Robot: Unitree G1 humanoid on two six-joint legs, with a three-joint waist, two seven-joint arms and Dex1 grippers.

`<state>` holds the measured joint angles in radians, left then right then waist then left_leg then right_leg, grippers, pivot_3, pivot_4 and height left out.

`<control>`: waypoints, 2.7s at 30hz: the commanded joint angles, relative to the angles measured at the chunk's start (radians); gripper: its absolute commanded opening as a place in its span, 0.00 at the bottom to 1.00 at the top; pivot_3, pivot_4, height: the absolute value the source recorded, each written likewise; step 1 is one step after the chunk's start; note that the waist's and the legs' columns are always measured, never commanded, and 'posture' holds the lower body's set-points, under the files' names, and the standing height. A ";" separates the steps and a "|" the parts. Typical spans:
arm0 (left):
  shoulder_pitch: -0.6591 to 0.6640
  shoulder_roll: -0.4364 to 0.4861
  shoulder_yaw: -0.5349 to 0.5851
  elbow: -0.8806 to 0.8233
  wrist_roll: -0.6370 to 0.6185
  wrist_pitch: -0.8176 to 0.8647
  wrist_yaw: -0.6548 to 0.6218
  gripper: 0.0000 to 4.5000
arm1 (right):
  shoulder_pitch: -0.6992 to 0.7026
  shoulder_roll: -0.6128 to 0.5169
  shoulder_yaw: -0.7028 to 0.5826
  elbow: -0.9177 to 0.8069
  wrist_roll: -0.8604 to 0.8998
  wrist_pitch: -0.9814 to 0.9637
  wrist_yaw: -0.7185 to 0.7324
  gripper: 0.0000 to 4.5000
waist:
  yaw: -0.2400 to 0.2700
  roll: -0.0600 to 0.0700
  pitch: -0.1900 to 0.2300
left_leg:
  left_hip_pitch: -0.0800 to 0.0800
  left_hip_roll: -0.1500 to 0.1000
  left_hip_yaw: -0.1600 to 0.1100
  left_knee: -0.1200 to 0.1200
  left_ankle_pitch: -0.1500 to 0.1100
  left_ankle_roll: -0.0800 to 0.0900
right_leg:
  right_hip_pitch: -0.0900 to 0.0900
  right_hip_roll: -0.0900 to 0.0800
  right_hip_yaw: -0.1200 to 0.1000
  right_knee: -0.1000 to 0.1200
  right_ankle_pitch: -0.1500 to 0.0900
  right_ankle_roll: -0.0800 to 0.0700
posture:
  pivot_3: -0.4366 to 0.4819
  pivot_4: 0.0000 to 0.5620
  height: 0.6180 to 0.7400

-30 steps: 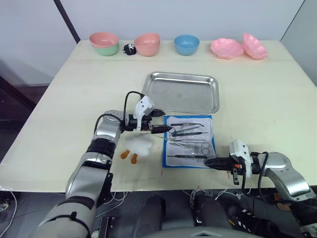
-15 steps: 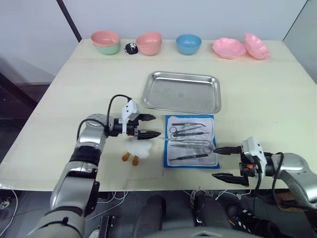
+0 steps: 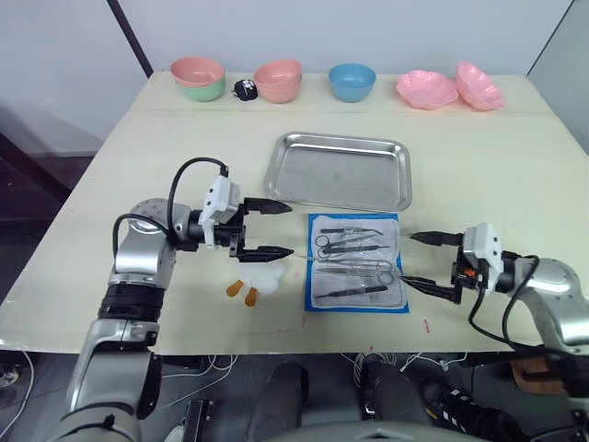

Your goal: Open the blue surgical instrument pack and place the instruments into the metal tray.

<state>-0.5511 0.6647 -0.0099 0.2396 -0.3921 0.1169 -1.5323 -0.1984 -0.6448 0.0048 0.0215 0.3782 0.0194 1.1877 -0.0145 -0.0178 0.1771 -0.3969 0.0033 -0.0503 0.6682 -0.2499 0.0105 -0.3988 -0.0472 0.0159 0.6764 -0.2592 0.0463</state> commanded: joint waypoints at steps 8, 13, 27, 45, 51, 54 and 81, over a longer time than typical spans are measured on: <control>0.021 0.063 0.006 -0.144 -0.048 0.047 -0.030 1.00 | -0.149 0.090 0.069 0.229 -0.084 -0.183 0.051 0.98 | -0.002 0.001 0.001 | 0.000 0.000 0.000 0.000 0.000 0.000 | -0.001 0.000 0.001 0.001 0.000 0.000 | 0.48 0.27 1.00; 0.035 0.079 0.007 -0.176 -0.069 0.076 -0.027 1.00 | -0.185 0.110 0.089 0.327 -0.101 -0.245 0.090 0.98 | -0.002 0.001 0.001 | 0.000 0.000 0.000 0.000 0.000 0.000 | -0.001 0.000 0.001 0.001 0.000 0.000 | 0.48 0.27 1.00; 0.041 0.075 -0.012 -0.150 -0.044 0.042 -0.033 1.00 | -0.246 0.152 0.147 0.625 -0.164 -0.299 0.205 0.98 | -0.004 0.001 0.001 | 0.001 0.000 0.000 0.000 0.000 0.000 | -0.001 0.000 0.002 0.001 0.000 0.000 | 0.48 0.27 1.00; -0.075 -0.007 -0.089 0.038 0.047 -0.046 0.005 1.00 | -0.323 0.162 0.192 0.781 -0.227 -0.333 0.243 0.98 | -0.004 -0.003 -0.002 | 0.007 -0.001 0.001 -0.001 0.000 0.000 | 0.004 0.001 0.003 0.001 0.000 0.000 | 0.48 0.27 1.00; -0.174 -0.077 -0.144 0.189 0.134 -0.105 0.035 0.54 | -0.330 0.165 0.189 0.789 -0.227 -0.337 0.237 1.00 | -0.007 -0.003 -0.002 | 0.008 -0.001 0.001 -0.001 0.000 0.000 | 0.004 0.001 0.003 0.001 0.000 0.000 | 0.48 0.27 1.00; -0.246 -0.131 -0.170 0.310 0.189 -0.158 0.068 0.51 | -0.330 0.170 0.186 0.790 -0.226 -0.339 0.233 1.00 | -0.006 -0.004 -0.003 | 0.010 -0.001 0.001 -0.001 0.000 0.000 | 0.007 0.001 0.003 0.001 0.000 0.000 | 0.48 0.27 1.00; -0.466 -0.304 -0.211 0.865 0.415 -0.333 0.152 0.51 | -0.303 0.178 0.183 0.763 -0.229 -0.349 0.200 1.00 | -0.023 -0.005 -0.003 | 0.014 -0.002 0.000 -0.003 0.000 0.000 | 0.011 0.001 0.001 0.000 0.000 0.000 | 0.48 0.27 1.00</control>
<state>-0.9953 0.3614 -0.2333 1.0949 0.0123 -0.2232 -1.4008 -0.5465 -0.4624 0.1453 0.7379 0.2335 -0.3343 1.4113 -0.0380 -0.0229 0.1736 -0.3833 0.0018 -0.0501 0.6650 -0.2499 0.0106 -0.3877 -0.0461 0.0171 0.6767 -0.2593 0.0462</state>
